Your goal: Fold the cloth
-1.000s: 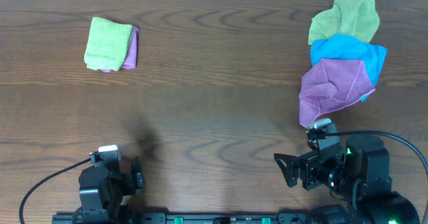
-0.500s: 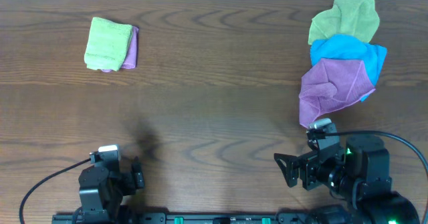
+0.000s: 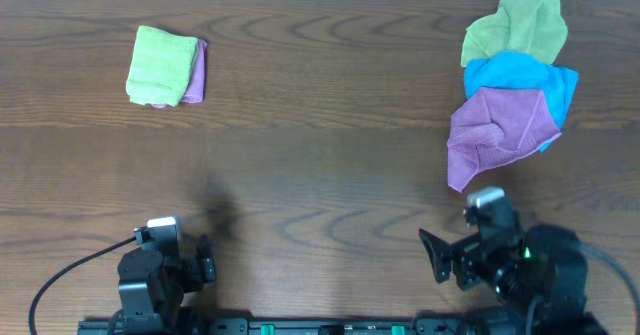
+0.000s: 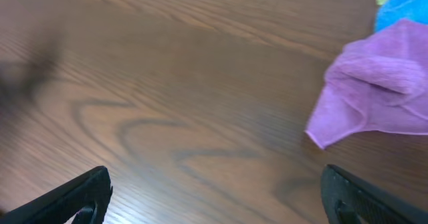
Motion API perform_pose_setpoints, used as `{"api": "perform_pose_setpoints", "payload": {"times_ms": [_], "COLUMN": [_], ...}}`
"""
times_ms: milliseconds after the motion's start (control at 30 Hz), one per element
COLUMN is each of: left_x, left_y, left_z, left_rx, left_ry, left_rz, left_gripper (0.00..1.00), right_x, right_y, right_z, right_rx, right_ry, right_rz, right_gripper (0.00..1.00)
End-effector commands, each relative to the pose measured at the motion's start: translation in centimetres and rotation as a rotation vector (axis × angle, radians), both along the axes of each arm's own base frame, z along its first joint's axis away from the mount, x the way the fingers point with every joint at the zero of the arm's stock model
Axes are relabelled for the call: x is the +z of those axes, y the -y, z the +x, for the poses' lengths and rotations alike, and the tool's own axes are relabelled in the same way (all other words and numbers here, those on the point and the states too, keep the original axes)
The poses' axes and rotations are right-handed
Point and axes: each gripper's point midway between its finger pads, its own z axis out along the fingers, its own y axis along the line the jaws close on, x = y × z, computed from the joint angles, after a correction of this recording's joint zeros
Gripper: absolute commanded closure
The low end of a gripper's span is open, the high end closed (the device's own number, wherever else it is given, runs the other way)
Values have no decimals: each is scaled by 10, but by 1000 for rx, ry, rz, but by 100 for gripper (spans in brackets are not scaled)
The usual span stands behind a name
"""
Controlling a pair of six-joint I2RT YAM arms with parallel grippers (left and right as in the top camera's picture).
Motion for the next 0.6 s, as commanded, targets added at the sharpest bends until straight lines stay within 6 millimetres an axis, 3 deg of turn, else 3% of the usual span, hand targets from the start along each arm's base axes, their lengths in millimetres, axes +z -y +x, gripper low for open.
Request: {"api": "perform_pose_setpoints", "payload": {"times_ms": [0,133,367,567], "left_x": [-5,-5,-5,-5], "left_y": [-3,-3,-3,-3], "left_z": [-2,-2,-2,-2], "left_rx": [4,4,4,4], "left_ry": [-16,-16,-16,-16], "left_rz": [25,25,25,25], "left_gripper": [5,5,5,5], "right_x": [-17,-41,-75,-82], "right_y": [11,25,37,49], "right_z": [-3,-5,-4,9], "right_rx": [51,53,-4,-158], "right_ry": [86,156,137,127], "right_rz": [-135,-250,-270,-188], "right_gripper": [1,1,1,1]}}
